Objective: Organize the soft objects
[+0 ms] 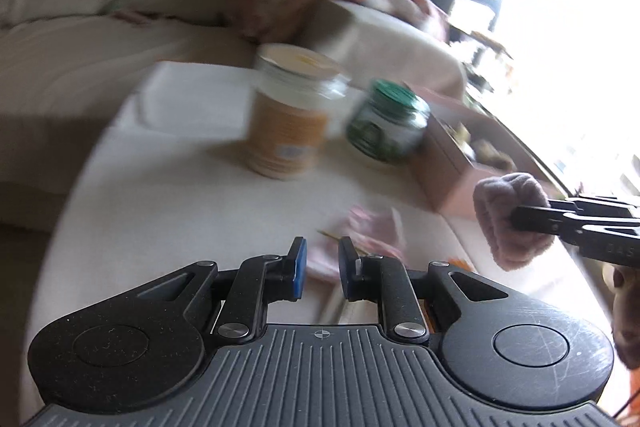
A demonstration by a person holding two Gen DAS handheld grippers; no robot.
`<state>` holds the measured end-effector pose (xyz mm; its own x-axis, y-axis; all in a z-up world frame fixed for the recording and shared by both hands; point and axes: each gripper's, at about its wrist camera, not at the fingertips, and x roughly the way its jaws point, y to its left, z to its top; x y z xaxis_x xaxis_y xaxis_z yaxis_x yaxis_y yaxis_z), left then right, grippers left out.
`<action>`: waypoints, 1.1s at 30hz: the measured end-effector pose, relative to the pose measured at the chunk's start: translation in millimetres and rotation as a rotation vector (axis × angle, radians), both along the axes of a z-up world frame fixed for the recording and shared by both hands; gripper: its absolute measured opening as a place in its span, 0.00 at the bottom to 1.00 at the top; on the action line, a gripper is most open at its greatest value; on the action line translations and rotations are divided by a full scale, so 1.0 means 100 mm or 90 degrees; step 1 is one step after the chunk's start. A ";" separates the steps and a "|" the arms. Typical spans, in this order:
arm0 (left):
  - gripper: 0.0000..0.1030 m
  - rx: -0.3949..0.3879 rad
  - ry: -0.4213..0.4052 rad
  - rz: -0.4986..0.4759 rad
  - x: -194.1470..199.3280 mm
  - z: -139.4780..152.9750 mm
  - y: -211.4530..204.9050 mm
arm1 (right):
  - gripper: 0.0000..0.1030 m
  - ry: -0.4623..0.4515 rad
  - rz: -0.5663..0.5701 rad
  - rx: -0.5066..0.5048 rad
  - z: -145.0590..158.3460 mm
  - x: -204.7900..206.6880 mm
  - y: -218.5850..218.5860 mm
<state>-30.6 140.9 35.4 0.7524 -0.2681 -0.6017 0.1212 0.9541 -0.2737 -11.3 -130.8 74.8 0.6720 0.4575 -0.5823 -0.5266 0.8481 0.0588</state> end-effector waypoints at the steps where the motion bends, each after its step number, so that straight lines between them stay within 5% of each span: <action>1: 0.19 0.011 -0.003 -0.018 -0.01 -0.01 -0.07 | 0.22 0.008 -0.011 -0.015 -0.06 -0.04 -0.07; 4: 0.19 0.028 -0.010 -0.072 -0.05 -0.01 -0.27 | 0.24 0.028 -0.049 -0.052 -0.23 -0.14 -0.25; 8: 0.19 0.042 -0.002 -0.119 -0.07 -0.04 -0.47 | 0.54 0.003 -0.118 -0.061 -0.33 -0.24 -0.49; 13: 0.19 0.067 -0.002 -0.065 -0.08 -0.01 -0.38 | 0.55 -0.053 -0.151 -0.032 -0.18 -0.30 -0.56; 18: 0.19 0.080 0.013 -0.051 -0.11 -0.04 -0.25 | 0.59 -0.101 -0.099 0.000 -0.08 -0.44 -0.47; 24: 0.27 0.142 0.042 -0.053 -0.07 -0.19 -0.38 | 0.59 -0.089 -0.026 0.002 -0.10 -0.52 -0.25; 33: 0.25 0.155 0.018 -0.051 -0.17 -0.24 -0.41 | 0.60 -0.018 0.073 0.005 -0.20 -0.44 0.18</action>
